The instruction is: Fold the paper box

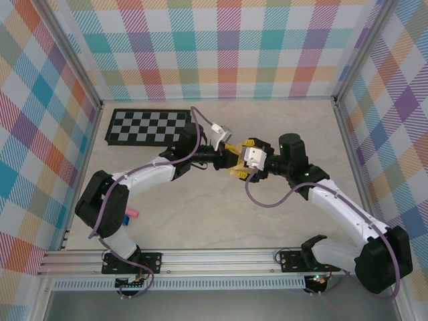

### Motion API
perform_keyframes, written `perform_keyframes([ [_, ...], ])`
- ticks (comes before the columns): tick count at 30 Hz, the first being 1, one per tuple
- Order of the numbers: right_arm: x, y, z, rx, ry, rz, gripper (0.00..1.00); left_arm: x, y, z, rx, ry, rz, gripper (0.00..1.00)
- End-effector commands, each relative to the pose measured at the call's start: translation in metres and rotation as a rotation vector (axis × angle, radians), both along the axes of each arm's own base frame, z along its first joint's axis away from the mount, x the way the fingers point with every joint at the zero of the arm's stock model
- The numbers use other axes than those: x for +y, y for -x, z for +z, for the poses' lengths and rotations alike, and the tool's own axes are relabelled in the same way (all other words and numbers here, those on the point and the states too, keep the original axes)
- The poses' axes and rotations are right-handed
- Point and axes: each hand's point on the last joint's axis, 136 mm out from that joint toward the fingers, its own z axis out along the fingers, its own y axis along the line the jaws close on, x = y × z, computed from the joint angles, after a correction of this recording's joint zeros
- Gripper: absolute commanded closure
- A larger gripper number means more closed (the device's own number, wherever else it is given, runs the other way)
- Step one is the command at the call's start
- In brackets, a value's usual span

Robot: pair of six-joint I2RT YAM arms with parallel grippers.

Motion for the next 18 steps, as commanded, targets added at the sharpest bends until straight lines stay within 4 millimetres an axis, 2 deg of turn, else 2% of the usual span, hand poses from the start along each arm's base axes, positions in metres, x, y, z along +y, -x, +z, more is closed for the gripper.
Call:
perform_keyframes([
  [1, -0.003, 0.033, -0.015, 0.142, 0.017, 0.119, 0.12, 0.007, -0.018, 0.030, -0.112, 0.058, 0.075, 0.84],
  [4, 0.000, 0.044, -0.022, 0.235, 0.055, 0.181, 0.17, 0.007, -0.020, 0.032, -0.119, 0.062, 0.081, 0.84],
  [8, 0.005, 0.046, -0.022, 0.181, 0.045, 0.215, 0.15, 0.004, -0.020, 0.030, -0.106, 0.062, 0.063, 0.84],
  [11, 0.008, 0.049, -0.028, 0.169, 0.107, 0.241, 0.16, 0.004, -0.020, 0.029, -0.104, 0.063, 0.063, 0.84],
  [14, 0.006, 0.039, -0.036, 0.140, 0.169, 0.200, 0.16, 0.001, -0.015, 0.030, -0.112, 0.065, 0.024, 0.84],
  [16, 0.003, 0.028, -0.028, 0.090, 0.136, 0.159, 0.15, 0.001, -0.012, 0.029, -0.119, 0.049, 0.011, 0.84],
  [18, 0.000, 0.018, -0.012, 0.047, 0.083, 0.125, 0.14, 0.003, -0.011, 0.028, -0.124, 0.035, 0.014, 0.84],
])
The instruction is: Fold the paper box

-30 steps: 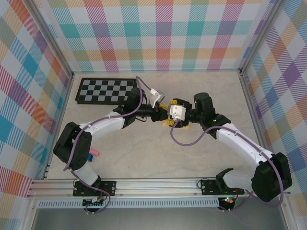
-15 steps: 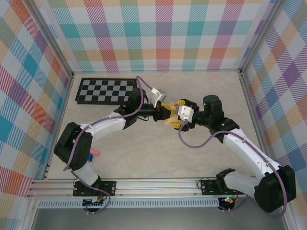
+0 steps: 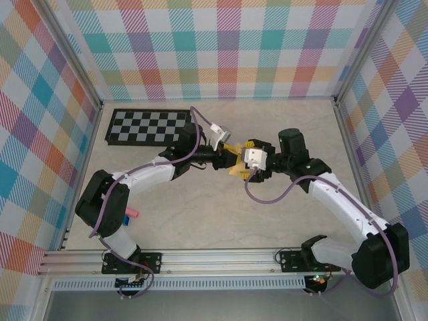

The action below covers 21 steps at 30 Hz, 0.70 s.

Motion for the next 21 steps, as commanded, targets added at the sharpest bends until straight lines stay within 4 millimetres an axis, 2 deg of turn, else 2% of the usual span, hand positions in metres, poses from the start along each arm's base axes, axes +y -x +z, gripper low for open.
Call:
perform_keyframes([
  [1, 0.004, 0.014, 0.002, 0.031, -0.048, 0.053, 0.14, 0.000, -0.009, 0.036, -0.131, 0.052, 0.010, 0.84],
  [4, 0.008, 0.009, 0.010, 0.020, -0.057, 0.066, 0.14, 0.002, -0.008, 0.034, -0.130, 0.049, 0.010, 0.84],
  [7, 0.014, 0.014, 0.008, 0.059, -0.075, 0.107, 0.14, 0.000, -0.007, 0.032, -0.116, 0.054, 0.004, 0.84],
  [13, 0.023, 0.053, -0.030, 0.182, -0.009, 0.214, 0.16, -0.001, -0.012, 0.037, -0.123, 0.062, 0.020, 0.84],
  [15, 0.020, 0.060, -0.036, 0.192, -0.014, 0.212, 0.16, -0.001, -0.014, 0.039, -0.123, 0.067, 0.029, 0.84],
  [18, 0.013, 0.061, -0.033, 0.144, -0.017, 0.172, 0.15, -0.001, -0.017, 0.041, -0.114, 0.081, 0.038, 0.84],
  [21, 0.000, 0.045, -0.014, 0.073, -0.062, 0.068, 0.14, -0.001, -0.018, 0.039, -0.109, 0.081, 0.038, 0.84],
])
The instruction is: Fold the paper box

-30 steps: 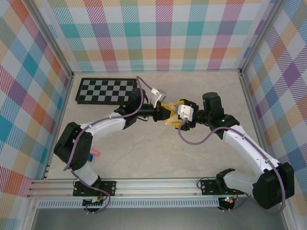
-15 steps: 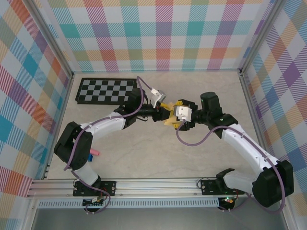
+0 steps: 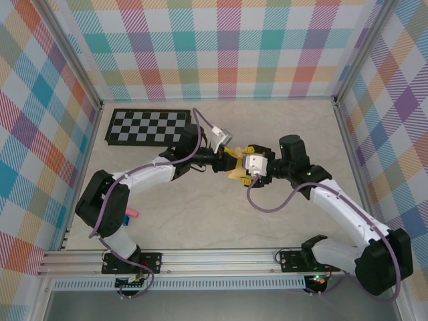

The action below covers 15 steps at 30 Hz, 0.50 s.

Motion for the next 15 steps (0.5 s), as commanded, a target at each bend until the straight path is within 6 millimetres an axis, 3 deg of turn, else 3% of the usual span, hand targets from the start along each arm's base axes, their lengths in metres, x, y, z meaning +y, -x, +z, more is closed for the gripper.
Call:
perform_keyframes([
  [1, -0.007, 0.019, 0.000, 0.083, -0.071, -0.005, 0.14, -0.001, -0.025, 0.046, -0.143, 0.103, 0.061, 0.84],
  [4, -0.042, -0.008, 0.012, 0.119, -0.149, -0.163, 0.13, 0.003, -0.023, 0.043, -0.160, 0.085, 0.059, 0.84],
  [8, -0.075, -0.026, 0.009, 0.159, -0.187, -0.266, 0.13, 0.011, -0.021, 0.042, -0.166, 0.076, 0.062, 0.84],
  [11, -0.085, -0.032, 0.008, 0.153, -0.185, -0.291, 0.12, 0.014, -0.018, 0.044, -0.168, 0.070, 0.051, 0.84],
  [15, -0.087, -0.033, -0.011, 0.186, -0.107, -0.264, 0.12, 0.019, -0.017, 0.046, -0.157, 0.075, 0.059, 0.84],
])
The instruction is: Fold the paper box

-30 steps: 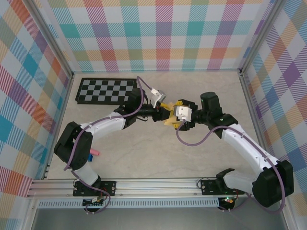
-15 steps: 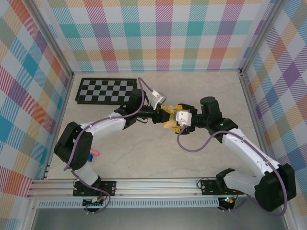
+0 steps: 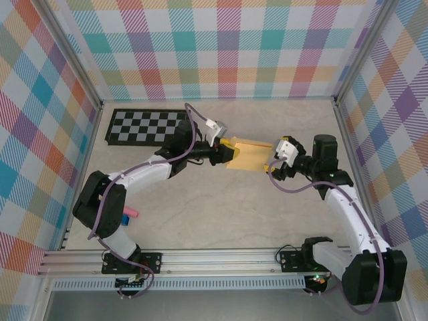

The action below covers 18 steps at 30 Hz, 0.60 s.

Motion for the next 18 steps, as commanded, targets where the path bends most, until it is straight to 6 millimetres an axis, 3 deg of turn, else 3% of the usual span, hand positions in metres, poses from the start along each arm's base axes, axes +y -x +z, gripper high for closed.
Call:
perform_keyframes([
  [1, 0.006, 0.009, -0.014, 0.058, 0.014, 0.085, 0.12, 0.008, 0.004, 0.023, -0.052, 0.038, -0.005, 0.84],
  [9, 0.020, 0.028, -0.041, 0.122, 0.026, 0.179, 0.13, 0.008, -0.001, 0.031, -0.038, 0.084, 0.011, 0.84],
  [11, 0.015, 0.021, -0.037, 0.102, 0.027, 0.122, 0.12, 0.008, -0.001, 0.028, -0.039, 0.073, 0.003, 0.84],
  [15, -0.006, -0.002, -0.006, -0.014, -0.032, -0.018, 0.10, 0.010, 0.003, 0.019, -0.047, 0.029, -0.012, 0.84],
  [18, -0.017, -0.016, 0.005, -0.040, -0.020, -0.057, 0.10, 0.011, 0.007, 0.016, -0.042, 0.022, -0.024, 0.84],
])
